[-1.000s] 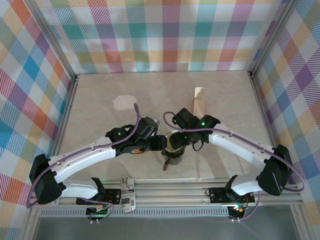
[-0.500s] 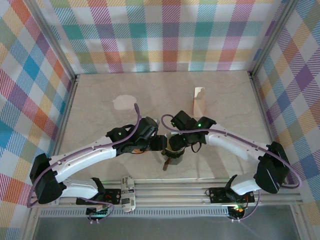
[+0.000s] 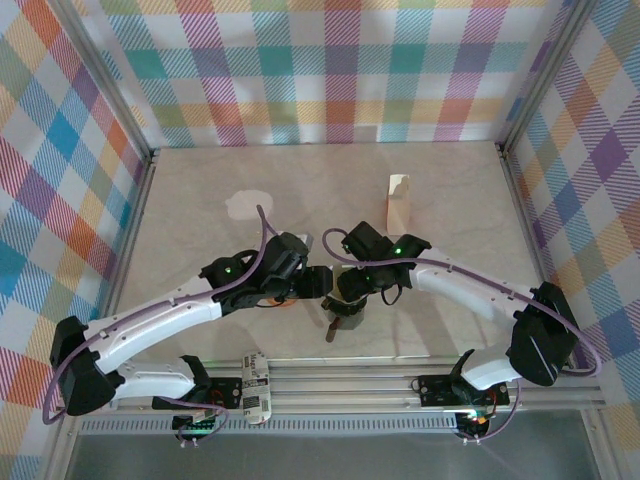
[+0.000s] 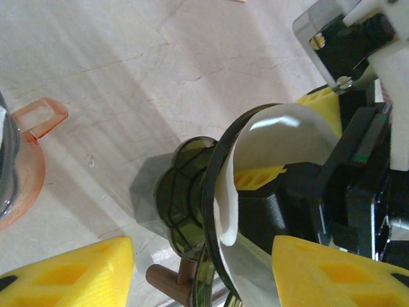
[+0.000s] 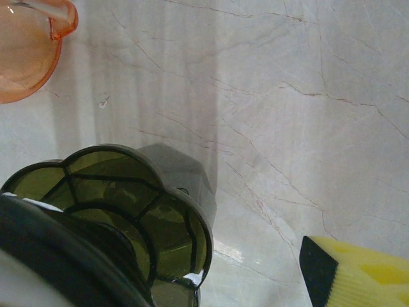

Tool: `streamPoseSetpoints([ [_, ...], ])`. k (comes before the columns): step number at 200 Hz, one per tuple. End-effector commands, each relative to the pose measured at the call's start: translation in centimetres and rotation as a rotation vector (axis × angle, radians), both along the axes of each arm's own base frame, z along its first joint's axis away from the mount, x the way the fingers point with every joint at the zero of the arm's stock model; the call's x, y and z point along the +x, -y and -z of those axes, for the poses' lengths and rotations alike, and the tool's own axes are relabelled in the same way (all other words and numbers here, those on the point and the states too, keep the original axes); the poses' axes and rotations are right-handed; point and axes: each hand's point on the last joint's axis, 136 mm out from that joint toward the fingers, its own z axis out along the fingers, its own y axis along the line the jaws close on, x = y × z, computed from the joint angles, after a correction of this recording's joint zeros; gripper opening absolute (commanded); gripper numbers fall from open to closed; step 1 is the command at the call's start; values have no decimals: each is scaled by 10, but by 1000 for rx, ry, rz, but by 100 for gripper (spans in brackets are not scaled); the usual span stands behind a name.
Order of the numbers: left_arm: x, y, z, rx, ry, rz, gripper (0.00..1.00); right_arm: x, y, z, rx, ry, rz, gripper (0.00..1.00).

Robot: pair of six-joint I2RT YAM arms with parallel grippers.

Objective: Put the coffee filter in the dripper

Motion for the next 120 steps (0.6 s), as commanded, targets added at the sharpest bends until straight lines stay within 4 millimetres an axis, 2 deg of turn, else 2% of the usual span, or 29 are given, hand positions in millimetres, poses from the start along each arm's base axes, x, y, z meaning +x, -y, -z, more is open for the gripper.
streamPoseSetpoints([
  [1, 3, 2, -1, -13, 20, -14, 58, -5, 7, 17, -41, -38, 15, 79],
  [32, 2, 4, 10, 16, -6, -5, 44, -5, 7, 16, -39, -37, 14, 79],
  [60, 0, 2, 21, 43, -29, -8, 42, -6, 6, 14, -33, -38, 14, 79],
  [84, -1, 1, 28, 58, -47, -10, 33, -6, 6, 12, -24, -36, 17, 79],
  [120, -1, 4, 24, 39, -46, -8, 34, -2, -2, -5, 21, -13, 12, 79],
])
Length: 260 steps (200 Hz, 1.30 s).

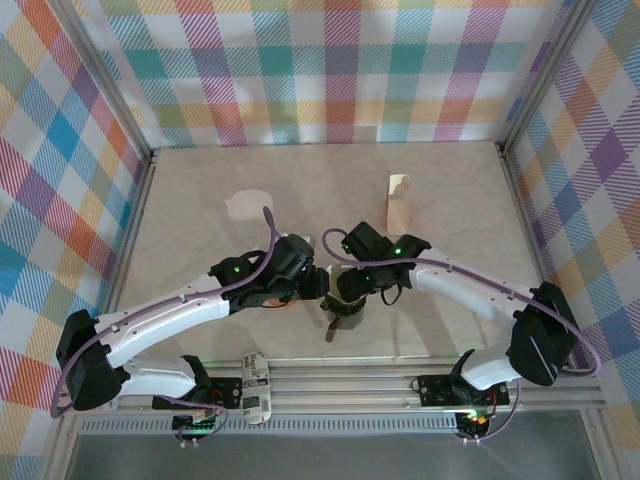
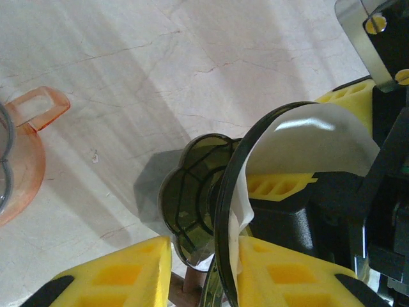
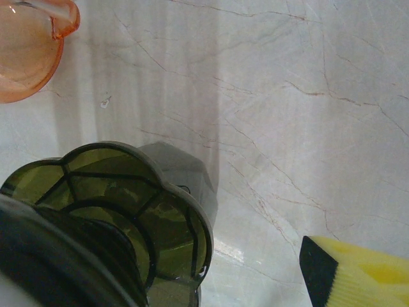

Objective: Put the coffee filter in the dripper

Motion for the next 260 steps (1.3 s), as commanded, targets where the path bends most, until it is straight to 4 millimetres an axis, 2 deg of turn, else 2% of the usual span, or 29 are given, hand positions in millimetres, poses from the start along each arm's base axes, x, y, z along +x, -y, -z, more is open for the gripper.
streamPoseSetpoints([
  [1, -3, 1, 6, 6, -7, 7, 34, -2, -1, -6, 20, -8, 12, 79],
  [18, -3, 1, 7, 8, -11, 8, 35, 2, -5, -19, 48, 16, 10, 79],
  [41, -3, 2, 6, 4, -12, 9, 35, 4, -9, -25, 64, 23, 4, 80],
  [66, -3, 2, 3, -6, -6, 6, 38, 1, -8, -9, 29, -11, 4, 80],
  [97, 0, -5, -9, -25, 40, -20, 47, -2, 0, 8, -7, -33, 18, 79],
  [152, 10, -6, -14, -71, 63, -54, 58, -3, 4, 10, -20, -31, 24, 79],
  [180, 14, -3, -12, -74, 63, -52, 59, -3, 3, 9, -16, -31, 23, 79],
  [194, 15, -3, -8, -59, 55, -55, 56, -3, 2, 9, -16, -31, 22, 79],
  [229, 16, -4, -5, -55, 43, -60, 34, -4, 3, 9, -14, -33, 25, 79],
  [260, 15, -5, -4, -57, 42, -61, 23, -3, 2, 7, -11, -30, 26, 79],
])
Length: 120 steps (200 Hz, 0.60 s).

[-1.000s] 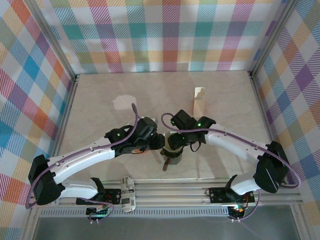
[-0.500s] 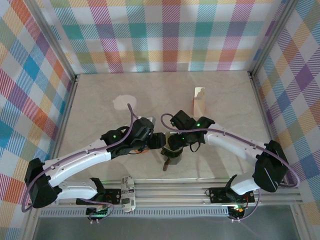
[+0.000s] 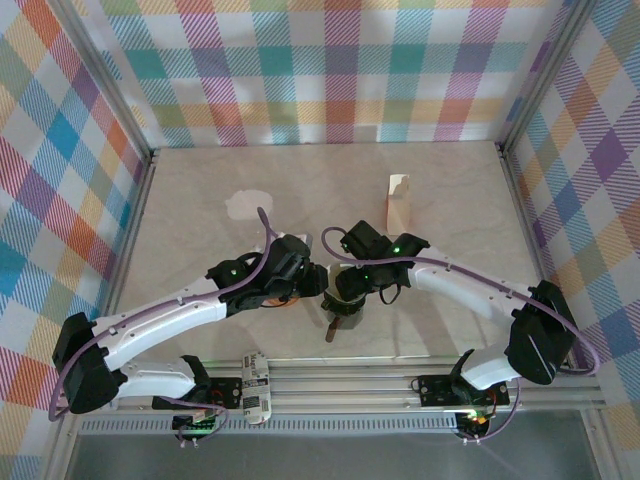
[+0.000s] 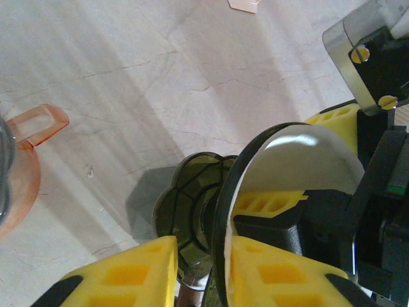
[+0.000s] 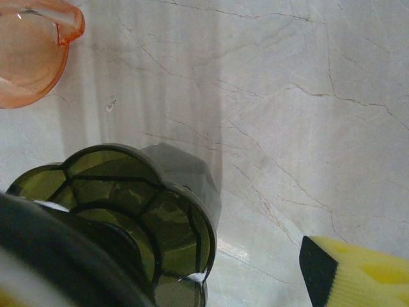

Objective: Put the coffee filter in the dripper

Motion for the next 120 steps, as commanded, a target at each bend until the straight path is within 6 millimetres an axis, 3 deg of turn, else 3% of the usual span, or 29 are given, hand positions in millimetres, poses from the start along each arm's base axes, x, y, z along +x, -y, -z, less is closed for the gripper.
streamPoseSetpoints([
  [1, 4, -2, -1, -10, 10, -14, 23, -4, 6, 8, -22, -20, 11, 79],
  [40, 3, 2, 2, -21, -3, -3, 18, -4, 6, 8, -21, -21, 12, 79],
  [71, 2, 1, 1, -21, -4, -6, 19, -4, 4, 5, -9, -17, 15, 79],
  [120, 2, 2, 2, -27, -13, -6, 24, 3, 0, -34, 65, 70, 12, 81],
])
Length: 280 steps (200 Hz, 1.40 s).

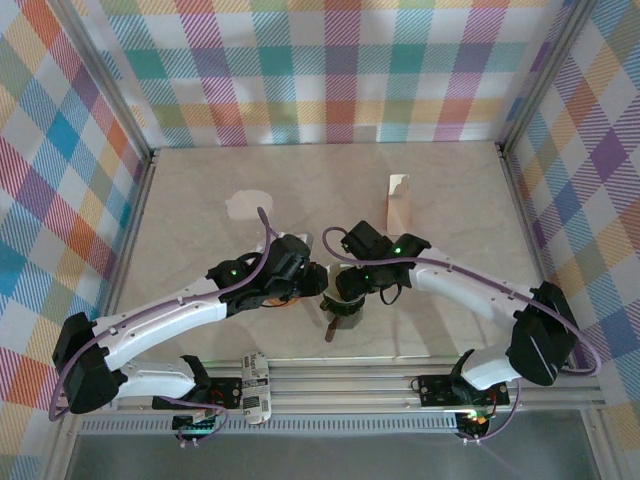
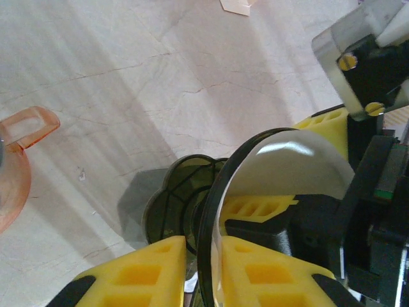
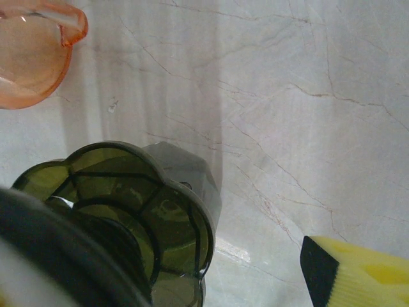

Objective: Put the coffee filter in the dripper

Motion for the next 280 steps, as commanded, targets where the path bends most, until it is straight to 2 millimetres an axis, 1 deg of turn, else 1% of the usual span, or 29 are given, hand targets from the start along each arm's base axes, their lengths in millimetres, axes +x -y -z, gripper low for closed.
streamPoseSetpoints([
  [1, 2, -1, 3, -8, -11, -7, 24, 4, 0, -29, 51, 59, 9, 81],
  [29, 2, 0, 2, -12, -9, -8, 24, 3, 3, -50, 84, 103, 15, 81],
  [53, 2, 1, 3, -15, -13, -7, 25, 3, 10, -67, 108, 143, 32, 82],
  [81, 2, 1, -1, -28, -8, -10, 29, 0, 21, -81, 124, 186, 54, 82],
  [107, 2, 1, -5, -38, -3, -11, 32, -1, 28, -87, 133, 211, 72, 82],
  [147, 1, -1, -7, -41, -3, -18, 38, -6, 30, -92, 175, 227, 73, 82],
  [193, 0, -8, -24, -66, 31, -35, 49, -11, 36, -99, 217, 260, 76, 83],
  [209, -1, -12, -30, -69, 46, -40, 55, -13, 38, -102, 237, 276, 79, 84],
  [222, -1, -16, -40, -79, 69, -43, 61, -14, 40, -105, 259, 294, 82, 84],
  [230, -1, -19, -46, -80, 84, -46, 66, -15, 41, -106, 274, 307, 83, 85],
  [237, 0, -22, -52, -80, 100, -51, 74, -16, 42, -106, 284, 314, 84, 86],
  [247, 1, -28, -59, -72, 121, -67, 84, -18, 44, -106, 301, 326, 85, 89],
  [252, 1, -30, -63, -72, 133, -70, 87, -19, 45, -107, 309, 332, 87, 90],
  [264, 1, -37, -72, -68, 161, -78, 93, -20, 47, -107, 325, 344, 91, 93],
  [270, 1, -41, -78, -63, 177, -84, 95, -20, 48, -106, 331, 348, 92, 100],
  [280, 2, -48, -86, -49, 203, -102, 100, -21, 50, -103, 335, 350, 102, 99],
])
